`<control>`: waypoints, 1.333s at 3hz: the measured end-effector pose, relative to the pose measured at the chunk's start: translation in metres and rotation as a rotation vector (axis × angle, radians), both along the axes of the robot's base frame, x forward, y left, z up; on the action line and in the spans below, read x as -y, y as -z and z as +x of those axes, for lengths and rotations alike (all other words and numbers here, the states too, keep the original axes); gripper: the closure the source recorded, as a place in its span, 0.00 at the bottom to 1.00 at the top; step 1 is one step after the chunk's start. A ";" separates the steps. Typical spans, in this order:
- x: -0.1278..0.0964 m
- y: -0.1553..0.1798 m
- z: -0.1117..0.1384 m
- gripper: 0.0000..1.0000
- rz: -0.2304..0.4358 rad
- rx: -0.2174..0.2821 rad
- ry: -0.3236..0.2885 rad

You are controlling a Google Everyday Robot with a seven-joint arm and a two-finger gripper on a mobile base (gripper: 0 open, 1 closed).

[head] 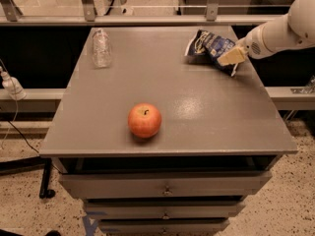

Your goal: Move blue chip bag near apple

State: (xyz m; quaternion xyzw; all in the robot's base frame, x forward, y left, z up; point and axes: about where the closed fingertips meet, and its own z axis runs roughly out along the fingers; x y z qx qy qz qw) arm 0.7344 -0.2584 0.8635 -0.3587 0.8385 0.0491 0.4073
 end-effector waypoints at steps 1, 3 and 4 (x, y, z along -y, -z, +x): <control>0.005 0.008 -0.003 0.64 0.017 -0.012 0.003; 0.002 -0.032 -0.037 1.00 0.065 0.021 -0.074; -0.020 -0.057 -0.086 1.00 0.113 0.003 -0.197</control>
Offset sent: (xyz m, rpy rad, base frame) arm -0.0241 -0.0113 0.0224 0.0538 -0.0328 0.0416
